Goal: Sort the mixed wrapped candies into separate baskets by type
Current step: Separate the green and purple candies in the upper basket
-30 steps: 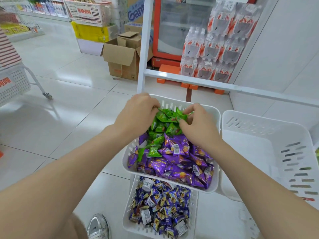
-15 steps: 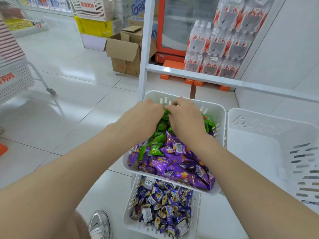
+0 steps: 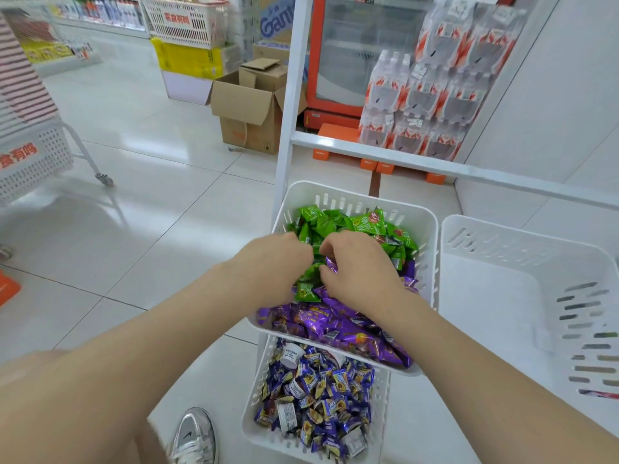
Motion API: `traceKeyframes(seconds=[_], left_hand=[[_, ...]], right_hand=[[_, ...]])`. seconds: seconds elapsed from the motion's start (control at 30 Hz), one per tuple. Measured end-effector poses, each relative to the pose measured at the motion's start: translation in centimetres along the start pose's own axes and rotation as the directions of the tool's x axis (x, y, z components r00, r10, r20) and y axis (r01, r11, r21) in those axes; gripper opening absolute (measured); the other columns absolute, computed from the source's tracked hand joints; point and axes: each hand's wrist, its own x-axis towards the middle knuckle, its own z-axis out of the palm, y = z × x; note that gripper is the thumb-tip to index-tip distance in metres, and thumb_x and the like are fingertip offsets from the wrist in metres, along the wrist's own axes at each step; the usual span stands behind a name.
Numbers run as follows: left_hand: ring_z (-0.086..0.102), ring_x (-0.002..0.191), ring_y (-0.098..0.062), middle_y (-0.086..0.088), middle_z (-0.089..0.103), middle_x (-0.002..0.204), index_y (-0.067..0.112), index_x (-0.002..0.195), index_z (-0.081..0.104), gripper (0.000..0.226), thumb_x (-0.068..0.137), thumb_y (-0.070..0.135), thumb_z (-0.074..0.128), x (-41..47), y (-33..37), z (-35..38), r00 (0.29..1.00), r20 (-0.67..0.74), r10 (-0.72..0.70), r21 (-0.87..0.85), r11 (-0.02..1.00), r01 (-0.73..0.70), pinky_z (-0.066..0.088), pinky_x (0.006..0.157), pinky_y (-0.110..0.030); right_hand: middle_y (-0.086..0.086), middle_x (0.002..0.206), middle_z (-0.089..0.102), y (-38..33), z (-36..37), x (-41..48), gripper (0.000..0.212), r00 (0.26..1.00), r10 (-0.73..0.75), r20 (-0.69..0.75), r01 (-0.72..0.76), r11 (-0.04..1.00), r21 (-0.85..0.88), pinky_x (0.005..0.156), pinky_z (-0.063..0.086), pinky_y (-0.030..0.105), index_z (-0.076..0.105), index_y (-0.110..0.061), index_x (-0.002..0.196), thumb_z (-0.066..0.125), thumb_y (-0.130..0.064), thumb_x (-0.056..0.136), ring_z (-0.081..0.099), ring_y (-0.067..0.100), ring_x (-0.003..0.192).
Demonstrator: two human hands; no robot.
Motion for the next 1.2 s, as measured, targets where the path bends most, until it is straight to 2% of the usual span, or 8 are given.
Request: traceKeyframes(seconds=[0.13,0.3,0.47,0.67,0.83,1.0,1.1,1.2], left_hand=[[0.060,0.090,-0.024,0.000,0.067,0.096,0.023,0.099,0.071,0.019,0.081,0.017,0.065,0.2,-2.4,-1.4,0.926,-0.349,-0.143,-0.287,0.957,0.039,0.053,0.078,-0.037],[0.064,0.085,-0.018,0.002,0.067,0.096,0.017,0.096,0.072,0.014,0.085,0.009,0.075,3.7,-3.3,-2.2,0.815,-0.546,-0.196,-0.401,0.915,-0.048,0.056,0.077,-0.035],[0.064,0.107,-0.022,-0.003,0.059,0.119,0.015,0.118,0.064,0.033,0.093,-0.005,0.055,5.7,-1.7,-1.4,0.967,-0.236,0.095,0.075,0.994,-0.079,0.038,0.069,-0.025],[0.060,0.094,-0.029,-0.017,0.045,0.129,0.008,0.131,0.053,0.039,0.095,-0.005,0.049,5.1,-1.8,-1.5,0.980,-0.196,-0.021,-0.133,0.991,-0.006,0.042,0.074,-0.034],[0.055,0.084,-0.025,-0.001,0.032,0.076,0.005,0.100,0.049,0.016,0.091,-0.007,0.051,4.5,-0.8,-1.6,0.974,-0.145,-0.172,-0.212,0.967,0.139,0.035,0.066,-0.030],[0.059,0.109,-0.037,-0.021,0.058,0.123,0.001,0.119,0.048,0.025,0.095,0.000,0.049,4.4,-1.0,-0.6,0.971,0.166,-0.172,-0.401,0.888,0.226,0.043,0.073,-0.034],[0.040,0.143,-0.036,-0.018,0.020,0.166,0.008,0.155,0.026,0.059,0.099,-0.002,0.040,4.3,-0.9,-0.1,0.962,0.259,-0.083,-0.524,0.825,0.212,0.044,0.103,-0.036],[0.011,0.157,-0.028,-0.001,-0.019,0.169,0.022,0.164,-0.002,0.083,0.096,-0.006,0.036,3.6,0.2,0.6,0.960,0.270,0.067,-0.611,0.783,0.117,0.031,0.120,-0.034]], right_hand=[[-0.004,0.105,0.069,-0.3,0.3,0.0,0.046,0.996,0.031,0.079,-0.038,0.996,0.085,0.092,0.055,0.043,0.071,-0.021,0.120,0.075,-0.038,0.077,0.064,0.022,0.101],[-0.001,0.122,0.048,-0.4,1.9,-0.1,0.065,0.974,-0.094,0.208,0.152,0.946,-0.286,0.097,0.033,0.043,0.062,-0.029,0.127,0.075,-0.062,0.072,0.042,0.026,0.115],[0.001,0.111,0.061,-1.0,2.7,0.8,0.054,0.967,-0.200,0.158,0.249,0.870,-0.425,0.096,0.029,0.045,0.070,-0.023,0.111,0.074,-0.064,0.077,0.045,0.028,0.116],[-0.003,0.059,0.056,-0.3,3.4,0.8,0.017,0.948,-0.311,0.068,0.307,0.835,-0.457,0.078,0.025,0.041,0.069,-0.022,0.063,0.074,-0.037,0.065,0.052,0.028,0.088],[-0.008,0.071,0.062,0.7,2.4,0.3,0.028,0.964,-0.265,-0.007,0.254,0.932,-0.260,0.086,0.032,0.042,0.079,-0.031,0.096,0.059,-0.045,0.082,0.050,0.022,0.097],[-0.012,0.068,0.064,1.2,-1.7,-1.0,0.028,0.998,-0.009,-0.063,0.020,0.984,0.178,0.090,0.044,0.037,0.079,-0.038,0.094,0.060,-0.051,0.079,0.059,0.008,0.080],[-0.016,0.072,0.073,2.8,-4.2,-1.7,0.008,0.990,0.135,-0.046,-0.107,0.918,0.383,0.073,0.050,0.011,0.081,-0.034,0.089,0.078,-0.036,0.082,0.067,-0.004,0.073],[-0.019,0.071,0.072,4.8,-4.8,-1.6,0.011,0.945,0.281,-0.170,-0.177,0.872,0.457,0.065,0.044,0.004,0.081,-0.031,0.094,0.081,-0.031,0.083,0.067,-0.007,0.071]])
